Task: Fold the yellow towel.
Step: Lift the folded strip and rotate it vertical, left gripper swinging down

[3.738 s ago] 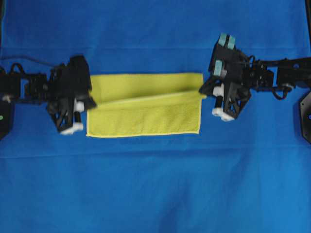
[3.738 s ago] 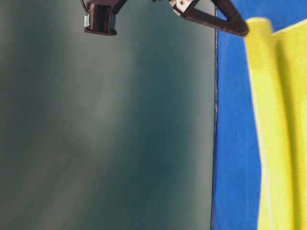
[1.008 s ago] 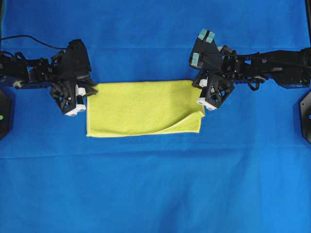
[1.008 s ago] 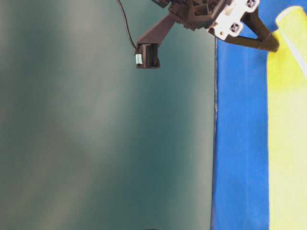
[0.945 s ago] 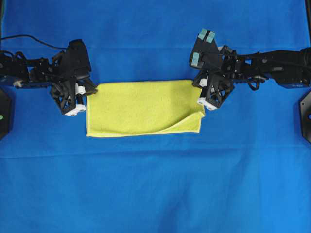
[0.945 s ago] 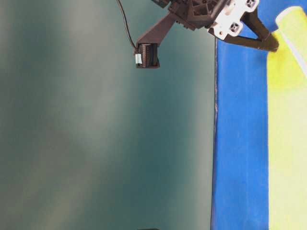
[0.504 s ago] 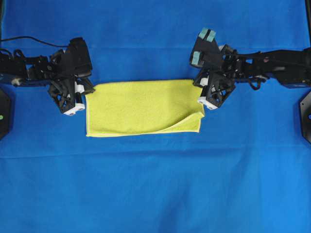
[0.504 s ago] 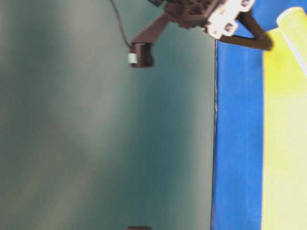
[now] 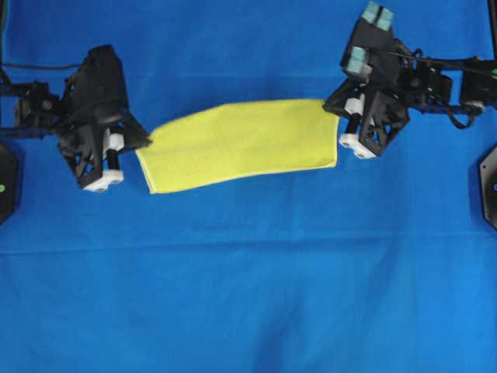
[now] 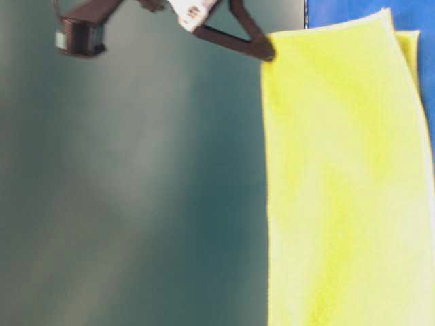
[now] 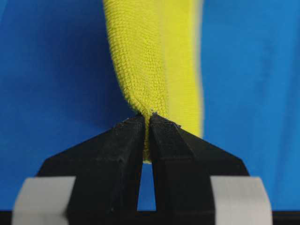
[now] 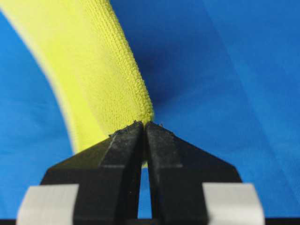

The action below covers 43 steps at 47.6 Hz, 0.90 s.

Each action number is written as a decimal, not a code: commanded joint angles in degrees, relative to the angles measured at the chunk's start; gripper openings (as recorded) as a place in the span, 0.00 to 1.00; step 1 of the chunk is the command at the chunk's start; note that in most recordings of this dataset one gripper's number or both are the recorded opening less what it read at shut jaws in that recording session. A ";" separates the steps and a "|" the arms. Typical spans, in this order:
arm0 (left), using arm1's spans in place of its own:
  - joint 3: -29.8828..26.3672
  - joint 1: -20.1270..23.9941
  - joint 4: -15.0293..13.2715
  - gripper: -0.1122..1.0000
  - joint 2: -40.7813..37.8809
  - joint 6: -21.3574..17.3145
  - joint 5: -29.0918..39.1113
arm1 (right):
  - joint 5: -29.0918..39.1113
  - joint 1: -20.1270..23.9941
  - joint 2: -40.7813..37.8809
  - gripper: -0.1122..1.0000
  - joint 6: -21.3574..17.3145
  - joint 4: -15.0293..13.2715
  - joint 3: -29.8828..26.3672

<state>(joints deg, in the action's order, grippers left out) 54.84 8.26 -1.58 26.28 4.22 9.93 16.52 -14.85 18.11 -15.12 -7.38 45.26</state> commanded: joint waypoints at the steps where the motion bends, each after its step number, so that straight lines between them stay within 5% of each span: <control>1: -1.14 -0.88 0.00 0.12 1.41 0.18 -0.53 | -0.09 0.00 1.05 0.12 -0.18 -0.18 -0.88; 20: -1.93 -4.31 0.00 0.12 1.05 0.44 -1.58 | -0.70 -1.49 0.97 0.12 -0.26 -0.26 -1.05; 28: -3.25 -8.09 -0.09 0.12 -1.14 0.44 -7.12 | -4.39 -5.19 0.62 0.12 -0.18 -2.20 -1.58; 43: -14.68 -15.73 0.00 0.12 -13.27 -0.62 -14.15 | -7.82 -10.81 -5.80 0.12 0.18 -5.19 -8.44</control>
<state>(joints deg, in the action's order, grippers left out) 44.82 -5.89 -1.58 15.47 3.87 -2.99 9.32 -24.87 13.45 -15.03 -11.60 40.17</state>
